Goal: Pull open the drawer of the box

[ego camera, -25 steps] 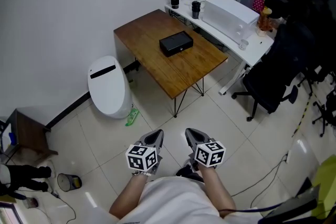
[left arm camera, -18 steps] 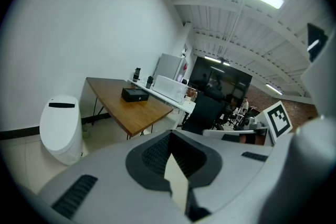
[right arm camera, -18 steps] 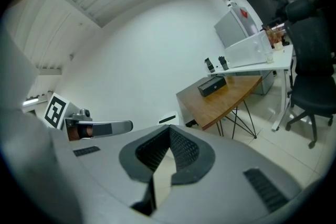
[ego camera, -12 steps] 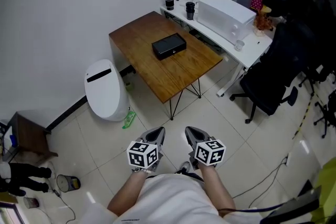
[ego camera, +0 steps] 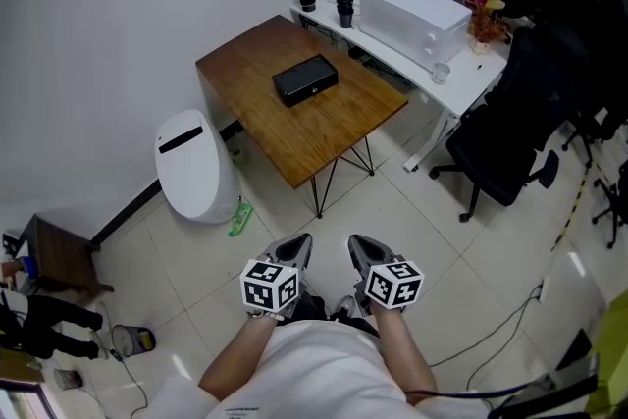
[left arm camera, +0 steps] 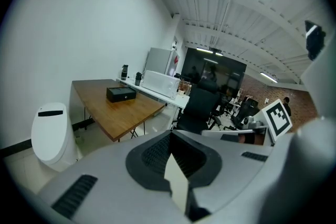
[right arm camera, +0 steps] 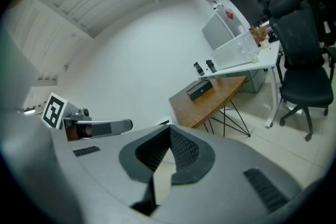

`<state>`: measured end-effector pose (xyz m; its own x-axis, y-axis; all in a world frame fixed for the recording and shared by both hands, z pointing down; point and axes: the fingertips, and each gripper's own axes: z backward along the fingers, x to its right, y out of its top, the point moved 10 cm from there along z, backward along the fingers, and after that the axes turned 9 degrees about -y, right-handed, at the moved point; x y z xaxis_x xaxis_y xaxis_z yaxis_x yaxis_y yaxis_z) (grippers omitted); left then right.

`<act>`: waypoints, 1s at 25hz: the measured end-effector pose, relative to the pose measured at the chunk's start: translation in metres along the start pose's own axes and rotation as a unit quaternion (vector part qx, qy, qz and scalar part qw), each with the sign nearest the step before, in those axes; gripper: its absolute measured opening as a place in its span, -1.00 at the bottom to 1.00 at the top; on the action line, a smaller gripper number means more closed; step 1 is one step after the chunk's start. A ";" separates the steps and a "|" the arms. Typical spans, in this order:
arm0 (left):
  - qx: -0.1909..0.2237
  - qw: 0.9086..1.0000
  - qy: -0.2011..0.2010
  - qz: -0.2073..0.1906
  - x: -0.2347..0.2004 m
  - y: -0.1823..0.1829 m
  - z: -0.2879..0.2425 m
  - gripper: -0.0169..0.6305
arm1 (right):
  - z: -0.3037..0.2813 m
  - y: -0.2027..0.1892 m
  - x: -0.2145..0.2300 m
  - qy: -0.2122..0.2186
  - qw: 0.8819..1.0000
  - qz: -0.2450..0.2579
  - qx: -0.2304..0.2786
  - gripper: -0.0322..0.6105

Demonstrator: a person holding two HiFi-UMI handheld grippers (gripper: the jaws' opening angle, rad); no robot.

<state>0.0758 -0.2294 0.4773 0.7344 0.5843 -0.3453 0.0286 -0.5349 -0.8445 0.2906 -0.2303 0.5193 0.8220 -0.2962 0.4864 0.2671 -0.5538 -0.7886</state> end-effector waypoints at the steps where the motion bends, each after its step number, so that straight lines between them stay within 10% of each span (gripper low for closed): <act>1: 0.000 1.000 0.001 0.001 0.001 0.000 -0.002 -0.94 | 0.001 0.000 0.001 0.000 1.000 -0.001 -0.001 -0.94; 25: 0.000 1.000 0.007 0.022 -0.023 0.012 -0.024 -0.94 | -0.031 0.014 0.011 0.001 1.000 0.000 -0.017 -0.94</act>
<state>0.0753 -0.2640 0.4848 0.7444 0.5519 -0.3760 -0.0039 -0.5595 -0.8289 0.2882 -0.2655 0.5251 0.8214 -0.2979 0.4863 0.2489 -0.5800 -0.7757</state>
